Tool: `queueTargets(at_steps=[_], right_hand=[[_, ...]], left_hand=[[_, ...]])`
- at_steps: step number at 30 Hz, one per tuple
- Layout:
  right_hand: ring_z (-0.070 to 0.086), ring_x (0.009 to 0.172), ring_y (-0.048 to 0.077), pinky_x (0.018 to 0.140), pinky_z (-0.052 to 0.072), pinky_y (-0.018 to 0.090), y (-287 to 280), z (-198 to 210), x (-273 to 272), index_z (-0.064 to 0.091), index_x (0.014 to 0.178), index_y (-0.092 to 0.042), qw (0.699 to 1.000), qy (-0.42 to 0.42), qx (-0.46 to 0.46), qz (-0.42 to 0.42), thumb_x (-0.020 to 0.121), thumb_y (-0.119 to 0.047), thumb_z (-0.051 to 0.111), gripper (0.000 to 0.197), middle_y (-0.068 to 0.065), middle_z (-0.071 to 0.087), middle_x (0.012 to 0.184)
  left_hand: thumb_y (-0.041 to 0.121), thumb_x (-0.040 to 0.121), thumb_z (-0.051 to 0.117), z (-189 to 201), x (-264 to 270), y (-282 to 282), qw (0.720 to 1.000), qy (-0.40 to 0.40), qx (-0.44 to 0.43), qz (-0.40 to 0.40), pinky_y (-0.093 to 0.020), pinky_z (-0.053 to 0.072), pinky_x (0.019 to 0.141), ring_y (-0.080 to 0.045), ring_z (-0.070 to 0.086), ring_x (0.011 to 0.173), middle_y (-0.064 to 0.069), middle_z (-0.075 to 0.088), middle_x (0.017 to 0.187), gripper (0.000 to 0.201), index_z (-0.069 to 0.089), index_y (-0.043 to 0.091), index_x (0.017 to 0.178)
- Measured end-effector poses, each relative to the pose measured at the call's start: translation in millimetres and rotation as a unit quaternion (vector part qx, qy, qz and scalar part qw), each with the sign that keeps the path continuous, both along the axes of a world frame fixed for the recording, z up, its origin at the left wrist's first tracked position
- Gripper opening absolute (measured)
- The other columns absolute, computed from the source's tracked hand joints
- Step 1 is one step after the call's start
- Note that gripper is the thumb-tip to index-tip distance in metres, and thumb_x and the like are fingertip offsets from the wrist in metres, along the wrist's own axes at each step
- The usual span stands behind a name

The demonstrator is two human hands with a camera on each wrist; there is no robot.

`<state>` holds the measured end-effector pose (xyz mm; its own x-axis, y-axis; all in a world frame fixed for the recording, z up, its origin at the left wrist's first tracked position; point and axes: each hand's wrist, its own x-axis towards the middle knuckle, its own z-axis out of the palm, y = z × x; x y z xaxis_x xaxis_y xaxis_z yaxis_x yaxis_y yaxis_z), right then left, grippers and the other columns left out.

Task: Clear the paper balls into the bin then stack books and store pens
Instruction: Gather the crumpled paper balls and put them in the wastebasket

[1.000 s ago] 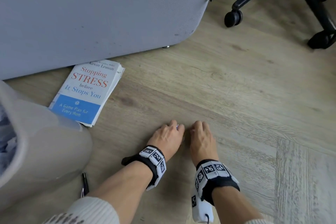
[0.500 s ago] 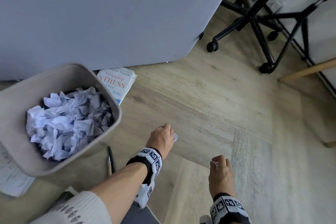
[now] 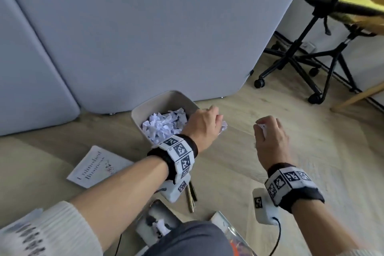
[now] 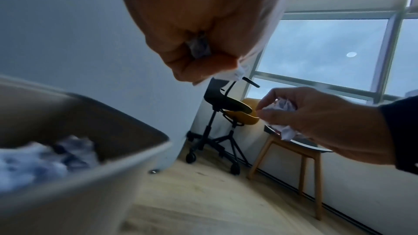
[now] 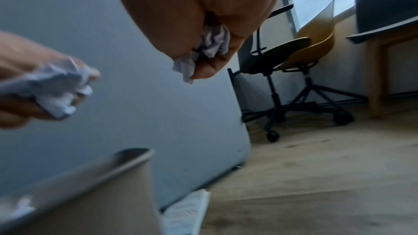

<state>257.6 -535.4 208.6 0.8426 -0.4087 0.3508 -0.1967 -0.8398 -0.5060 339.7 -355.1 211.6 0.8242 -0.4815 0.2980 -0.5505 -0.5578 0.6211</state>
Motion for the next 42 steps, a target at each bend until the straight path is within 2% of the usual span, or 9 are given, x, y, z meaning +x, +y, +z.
queueTargets(at_steps=[9, 15, 18, 21, 24, 26, 30, 35, 42], right_hand=[[0.057, 0.08, 0.02, 0.074, 0.046, 0.034, 123.8, -24.8, 89.5, 0.058, 0.093, -0.01, 0.983, -0.097, 0.132, 0.081, 0.09, -0.017, 0.057, 0.008, 0.005, 0.065, 0.088], [0.038, 0.134, 0.03, 0.115, 0.024, 0.045, 156.9, -47.7, 106.8, 0.047, 0.135, -0.016, 0.942, 0.142, 0.233, 0.195, 0.1, -0.043, 0.013, 0.056, 0.01, 0.049, 0.14], [0.055, 0.116, 0.021, 0.103, 0.042, 0.034, 149.6, -59.0, 104.3, 0.059, 0.122, -0.02, 0.953, 0.074, 0.258, 0.14, 0.098, -0.026, 0.039, 0.032, 0.005, 0.061, 0.124], [0.053, 0.109, 0.023, 0.095, 0.041, 0.026, 141.8, -62.4, 90.4, 0.057, 0.121, -0.015, 0.995, 0.037, 0.056, 0.067, 0.083, -0.014, 0.058, 0.038, 0.007, 0.054, 0.118], [0.044, 0.111, 0.032, 0.093, 0.043, 0.039, 136.6, -69.8, 71.6, 0.044, 0.129, -0.01, 0.99, 0.106, -0.09, -0.032, 0.077, -0.021, 0.064, 0.056, 0.014, 0.042, 0.125], [0.051, 0.106, 0.034, 0.089, 0.047, 0.041, 137.1, -75.3, 64.6, 0.04, 0.129, -0.007, 0.978, 0.179, -0.018, -0.101, 0.084, -0.029, 0.058, 0.052, 0.017, 0.047, 0.123], [0.058, 0.057, 0.018, 0.047, 0.05, 0.012, 135.6, -67.7, 49.3, 0.047, 0.089, -0.004, 0.951, 0.218, 0.166, -0.144, 0.092, -0.021, 0.05, 0.017, 0.015, 0.06, 0.078], [0.068, 0.086, 0.034, 0.082, 0.056, 0.046, 81.3, -31.2, -14.3, 0.057, 0.105, -0.011, 0.951, 0.171, 0.125, -0.226, 0.084, -0.031, 0.052, 0.029, 0.017, 0.069, 0.096], [0.059, 0.106, 0.035, 0.091, 0.05, 0.037, 35.0, 31.6, -192.3, 0.058, 0.12, -0.007, 0.875, 0.202, 0.019, -0.439, 0.087, -0.019, 0.053, 0.035, 0.016, 0.065, 0.114]], left_hand=[[0.046, 0.102, 0.027, -29.4, 60.9, 96.9, 0.987, 0.062, 0.11, 0.097, -0.032, 0.029, 0.063, -0.03, 0.055, 0.08, -0.008, 0.056, 0.08, 0.043, 0.048, 0.011, 0.086], [0.079, 0.082, 0.0, -54.6, 82.8, 106.7, 0.969, 0.18, 0.164, 0.05, -0.039, 0.042, 0.088, -0.028, 0.057, 0.105, -0.009, 0.062, 0.116, 0.082, 0.048, 0.031, 0.127], [0.057, 0.097, 0.022, -57.9, 89.6, 116.7, 0.981, 0.095, 0.16, 0.051, -0.039, 0.046, 0.095, -0.032, 0.059, 0.11, -0.009, 0.065, 0.121, 0.048, 0.056, 0.036, 0.124], [0.027, 0.093, 0.047, -57.8, 97.2, 132.4, 0.992, -0.016, 0.104, 0.069, -0.036, 0.051, 0.081, -0.033, 0.063, 0.096, -0.008, 0.07, 0.103, 0.024, 0.068, 0.025, 0.104], [0.013, 0.085, 0.058, -61.1, 103.7, 150.8, 0.979, -0.12, 0.105, 0.127, -0.038, 0.046, 0.069, -0.033, 0.055, 0.099, -0.011, 0.058, 0.105, 0.018, 0.065, 0.014, 0.101], [0.014, 0.086, 0.058, -66.0, 105.0, 158.2, 0.976, -0.046, 0.158, 0.142, -0.043, 0.047, 0.076, -0.038, 0.051, 0.107, -0.018, 0.054, 0.114, 0.025, 0.057, 0.007, 0.11], [0.008, 0.089, 0.052, -61.2, 91.6, 156.5, 0.974, 0.106, 0.184, 0.08, -0.044, 0.046, 0.087, -0.047, 0.055, 0.105, -0.032, 0.058, 0.114, 0.022, 0.057, -0.006, 0.105], [0.022, 0.089, 0.049, -23.4, 52.0, 110.9, 0.993, 0.065, 0.093, -0.037, -0.036, 0.036, 0.066, -0.038, 0.048, 0.076, -0.028, 0.059, 0.089, 0.023, 0.045, 0.001, 0.079], [0.022, 0.083, 0.05, 5.1, -73.3, -12.9, 0.918, 0.22, 0.069, -0.323, -0.036, 0.059, 0.072, -0.033, 0.069, 0.078, -0.018, 0.069, 0.091, 0.03, 0.058, -0.001, 0.1]])
